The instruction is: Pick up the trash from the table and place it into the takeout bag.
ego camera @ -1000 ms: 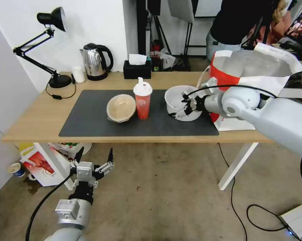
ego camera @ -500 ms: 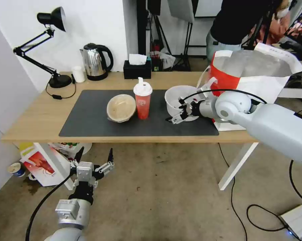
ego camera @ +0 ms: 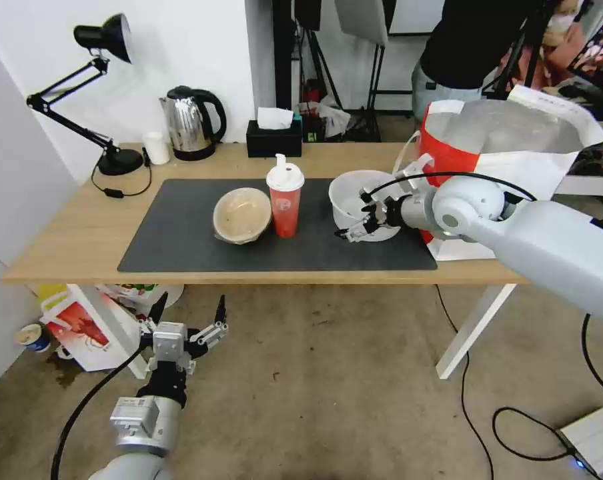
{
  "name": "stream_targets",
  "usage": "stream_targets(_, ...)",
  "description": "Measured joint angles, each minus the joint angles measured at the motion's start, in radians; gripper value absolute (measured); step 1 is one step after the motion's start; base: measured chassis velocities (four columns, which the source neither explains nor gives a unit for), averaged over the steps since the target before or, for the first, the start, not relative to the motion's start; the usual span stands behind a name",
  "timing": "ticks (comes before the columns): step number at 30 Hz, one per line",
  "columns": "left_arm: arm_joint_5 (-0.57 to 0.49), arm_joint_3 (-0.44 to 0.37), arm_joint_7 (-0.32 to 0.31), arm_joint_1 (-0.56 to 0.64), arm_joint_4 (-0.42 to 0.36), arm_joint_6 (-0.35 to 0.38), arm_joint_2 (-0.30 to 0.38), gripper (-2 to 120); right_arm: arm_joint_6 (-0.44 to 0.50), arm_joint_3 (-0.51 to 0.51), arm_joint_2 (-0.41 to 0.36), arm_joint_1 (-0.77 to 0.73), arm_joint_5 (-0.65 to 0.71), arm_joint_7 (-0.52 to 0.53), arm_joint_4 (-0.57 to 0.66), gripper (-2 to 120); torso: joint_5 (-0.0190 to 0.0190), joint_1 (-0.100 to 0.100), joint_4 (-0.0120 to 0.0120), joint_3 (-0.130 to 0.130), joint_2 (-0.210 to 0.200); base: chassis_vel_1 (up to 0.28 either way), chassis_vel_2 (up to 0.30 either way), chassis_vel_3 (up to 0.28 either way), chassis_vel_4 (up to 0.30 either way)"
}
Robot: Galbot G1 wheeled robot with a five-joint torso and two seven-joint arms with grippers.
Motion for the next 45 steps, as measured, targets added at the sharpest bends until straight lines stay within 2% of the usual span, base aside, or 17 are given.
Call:
stream_targets(12,0.000,0.000,0.000,0.000,0.000,0.000,0.000,100,0.000,-0.012,0.080,0.024,-0.005,-0.006,-0.106,100,0.0000,0.000,0.0000,0.000,0.000,0.000,0.000,0.000,0.000)
stream_targets(45,0.000,0.000,0.000,0.000,0.000,0.000,0.000,100,0.000,-0.048,0.179,0.026,-0.071,-0.002,-0.199,100,0.0001,0.000,0.0000,0.000,0.000,0.000,0.000,0.000,0.000)
